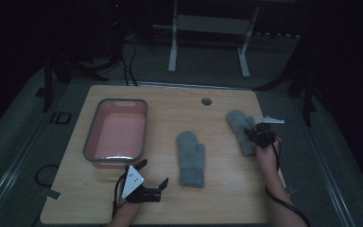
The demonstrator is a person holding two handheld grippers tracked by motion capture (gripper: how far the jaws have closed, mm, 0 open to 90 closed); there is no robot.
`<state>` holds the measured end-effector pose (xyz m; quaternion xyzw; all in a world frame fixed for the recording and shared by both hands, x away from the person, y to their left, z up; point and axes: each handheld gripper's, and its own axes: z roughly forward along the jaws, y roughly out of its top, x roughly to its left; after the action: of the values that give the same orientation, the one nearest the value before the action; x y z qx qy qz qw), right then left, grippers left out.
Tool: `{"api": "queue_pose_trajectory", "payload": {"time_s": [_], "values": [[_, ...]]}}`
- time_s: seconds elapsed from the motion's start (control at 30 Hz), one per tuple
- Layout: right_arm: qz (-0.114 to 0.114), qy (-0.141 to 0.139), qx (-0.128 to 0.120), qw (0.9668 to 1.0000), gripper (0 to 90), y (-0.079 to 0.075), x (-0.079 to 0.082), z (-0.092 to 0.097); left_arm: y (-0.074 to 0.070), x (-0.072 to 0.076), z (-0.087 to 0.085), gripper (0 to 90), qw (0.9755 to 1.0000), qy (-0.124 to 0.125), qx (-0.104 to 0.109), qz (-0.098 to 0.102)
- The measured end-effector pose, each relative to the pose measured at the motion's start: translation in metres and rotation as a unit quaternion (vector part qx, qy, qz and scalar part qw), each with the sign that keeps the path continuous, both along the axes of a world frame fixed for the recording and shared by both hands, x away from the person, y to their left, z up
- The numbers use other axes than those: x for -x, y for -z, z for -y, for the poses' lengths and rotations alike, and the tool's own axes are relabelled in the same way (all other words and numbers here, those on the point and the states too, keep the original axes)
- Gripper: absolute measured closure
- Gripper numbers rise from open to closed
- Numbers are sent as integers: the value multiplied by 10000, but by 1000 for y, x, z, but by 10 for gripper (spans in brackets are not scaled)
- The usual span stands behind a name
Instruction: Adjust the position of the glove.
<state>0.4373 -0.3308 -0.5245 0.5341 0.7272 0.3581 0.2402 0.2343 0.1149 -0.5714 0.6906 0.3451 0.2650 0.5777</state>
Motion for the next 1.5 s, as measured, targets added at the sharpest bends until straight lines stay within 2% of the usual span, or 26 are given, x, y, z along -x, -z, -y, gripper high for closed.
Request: {"api": "queue_pose_trajectory", "payload": {"time_s": [0.17,0.27,0.33,0.43,0.6,0.77,0.83,1.0,1.1,1.23,1.27,1.3,1.37,1.4,1.5], "values": [[323,435,-256,9982,800,-23,24,-2,0,0,0,2,10000,-2,-9,11],[429,612,-286,9968,799,-31,41,-5,0,0,0,2,10000,-2,-13,15],[412,704,-336,9961,799,-32,51,-7,0,0,0,2,10000,-1,-14,15],[310,843,-485,9948,798,-29,64,-9,0,0,0,2,10000,-3,-15,19],[103,992,-513,9937,798,-17,85,-14,0,0,1,3,10000,-1,-34,30],[-59,1155,-335,9927,797,-2,100,-18,0,0,1,3,10000,9,-47,20],[-186,1196,-409,9918,796,3,103,-18,0,0,1,2,10000,6,-46,24],[-276,1306,-303,9906,792,15,107,-15,0,0,1,2,10000,10,-58,28],[-335,1366,-403,9892,767,21,106,-11,0,0,2,2,10000,20,-54,37],[-311,1269,-405,9906,635,21,106,-11,0,0,1,2,10000,18,-45,32],[-317,1138,-501,9917,576,18,105,-10,0,0,1,2,10000,18,-39,32],[-302,1062,-473,9928,540,15,105,-10,0,0,1,2,10000,17,-39,30],[-298,773,-376,9959,485,8,103,-8,0,0,1,2,10000,19,-41,36],[-268,628,-294,9972,485,4,103,-7,0,0,1,2,10000,20,-42,35],[-63,262,69,9996,451,-1,103,-4,0,0,1,2,10000,21,-37,24]]}}
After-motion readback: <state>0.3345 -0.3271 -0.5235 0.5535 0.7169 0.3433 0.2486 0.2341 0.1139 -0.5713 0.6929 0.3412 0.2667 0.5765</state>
